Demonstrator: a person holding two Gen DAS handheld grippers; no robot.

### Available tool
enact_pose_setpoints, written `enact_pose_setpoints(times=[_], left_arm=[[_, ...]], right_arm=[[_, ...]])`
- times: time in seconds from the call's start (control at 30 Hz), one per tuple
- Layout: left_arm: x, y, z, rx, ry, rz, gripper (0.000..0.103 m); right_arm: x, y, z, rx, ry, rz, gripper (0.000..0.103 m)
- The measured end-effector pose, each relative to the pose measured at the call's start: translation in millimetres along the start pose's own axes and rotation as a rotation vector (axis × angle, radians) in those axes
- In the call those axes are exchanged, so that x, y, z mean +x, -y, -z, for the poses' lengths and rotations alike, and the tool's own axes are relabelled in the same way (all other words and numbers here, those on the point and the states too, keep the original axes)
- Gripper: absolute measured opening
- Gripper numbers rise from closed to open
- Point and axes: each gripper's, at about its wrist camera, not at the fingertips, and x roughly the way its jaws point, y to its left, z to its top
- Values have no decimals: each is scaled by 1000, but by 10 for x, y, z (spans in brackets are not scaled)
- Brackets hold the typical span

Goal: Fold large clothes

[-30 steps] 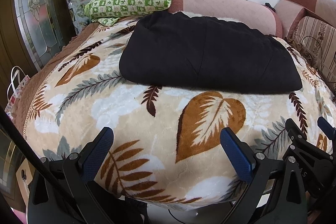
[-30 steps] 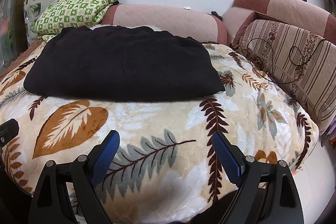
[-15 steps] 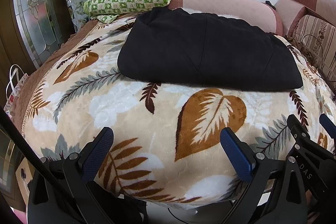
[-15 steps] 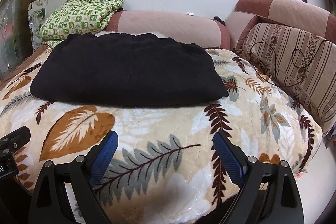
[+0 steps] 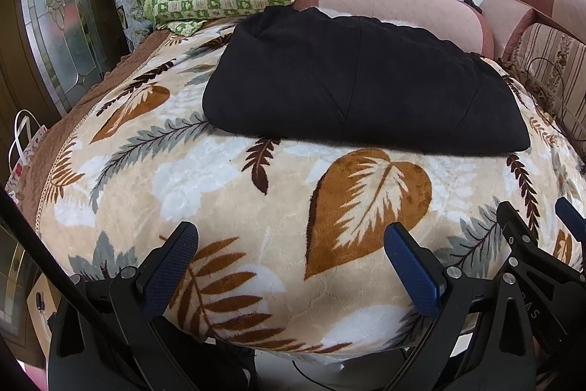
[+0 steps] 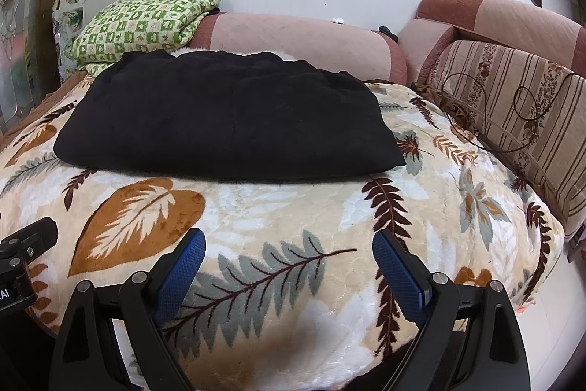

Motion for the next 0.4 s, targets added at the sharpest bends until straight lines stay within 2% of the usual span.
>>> enact_pose_setpoints(times=[0.4], left_arm=[[8,-13,11,0,1,6,101]], right_arm=[[39,-10,23,-8,-10,-4,95]])
